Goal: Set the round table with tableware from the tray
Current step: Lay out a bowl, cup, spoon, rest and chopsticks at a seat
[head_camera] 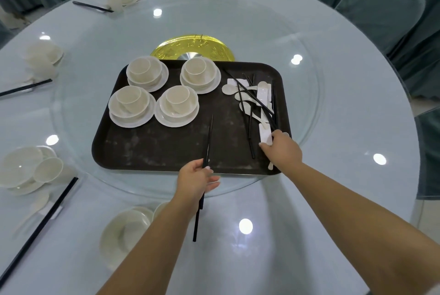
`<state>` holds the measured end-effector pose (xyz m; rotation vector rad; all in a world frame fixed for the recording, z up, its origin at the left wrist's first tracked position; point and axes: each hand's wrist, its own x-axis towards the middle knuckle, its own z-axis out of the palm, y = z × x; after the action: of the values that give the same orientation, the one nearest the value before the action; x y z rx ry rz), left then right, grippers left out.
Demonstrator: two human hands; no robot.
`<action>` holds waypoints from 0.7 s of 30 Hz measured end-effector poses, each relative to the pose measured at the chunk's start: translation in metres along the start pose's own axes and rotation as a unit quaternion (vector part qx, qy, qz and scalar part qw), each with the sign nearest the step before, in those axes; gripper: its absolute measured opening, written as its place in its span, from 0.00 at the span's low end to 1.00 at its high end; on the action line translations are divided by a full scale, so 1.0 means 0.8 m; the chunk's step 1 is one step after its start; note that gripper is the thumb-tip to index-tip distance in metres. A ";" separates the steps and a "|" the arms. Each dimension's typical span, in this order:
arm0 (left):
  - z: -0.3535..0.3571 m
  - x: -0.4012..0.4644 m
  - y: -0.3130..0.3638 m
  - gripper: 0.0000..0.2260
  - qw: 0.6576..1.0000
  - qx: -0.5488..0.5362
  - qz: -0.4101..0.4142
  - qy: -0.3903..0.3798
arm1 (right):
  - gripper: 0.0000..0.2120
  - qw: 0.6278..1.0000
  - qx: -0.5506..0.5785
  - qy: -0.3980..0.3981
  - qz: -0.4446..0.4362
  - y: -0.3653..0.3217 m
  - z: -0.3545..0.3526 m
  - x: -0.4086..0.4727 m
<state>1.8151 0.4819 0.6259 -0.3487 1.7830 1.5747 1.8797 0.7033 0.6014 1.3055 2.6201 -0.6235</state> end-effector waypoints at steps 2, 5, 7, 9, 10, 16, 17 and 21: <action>-0.001 0.002 0.001 0.09 1.000 -0.005 -0.002 0.003 | 0.21 1.000 -0.007 0.008 0.018 -0.004 0.004 0.002; -0.006 0.002 0.001 0.08 1.000 0.008 0.000 0.010 | 0.22 0.999 0.002 0.014 0.050 -0.011 0.007 0.008; -0.010 0.001 -0.002 0.08 1.000 0.017 0.004 0.012 | 0.20 0.996 0.042 0.013 0.080 -0.016 0.010 0.012; -0.013 0.000 -0.004 0.07 1.000 0.014 0.006 0.011 | 0.15 0.993 0.072 0.003 0.096 -0.020 0.012 0.014; -0.015 -0.001 -0.004 0.07 1.000 0.009 0.006 0.011 | 0.13 0.993 0.074 -0.003 0.095 -0.022 0.012 0.013; -0.025 -0.012 -0.005 0.08 1.000 -0.010 0.007 0.017 | 0.15 0.993 0.075 -0.039 0.079 -0.021 0.010 0.000; -0.026 -0.015 -0.006 0.08 1.000 -0.012 0.006 0.018 | 0.16 0.992 0.089 -0.045 0.083 -0.018 0.010 -0.003; -0.036 -0.027 -0.012 0.09 0.999 0.033 0.016 0.034 | 0.15 0.955 0.269 -0.070 0.100 -0.008 0.013 -0.023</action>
<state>1.8265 0.4473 0.6331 -0.3476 1.8973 1.5391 1.8853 0.6818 0.6001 1.5611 2.2409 -1.4012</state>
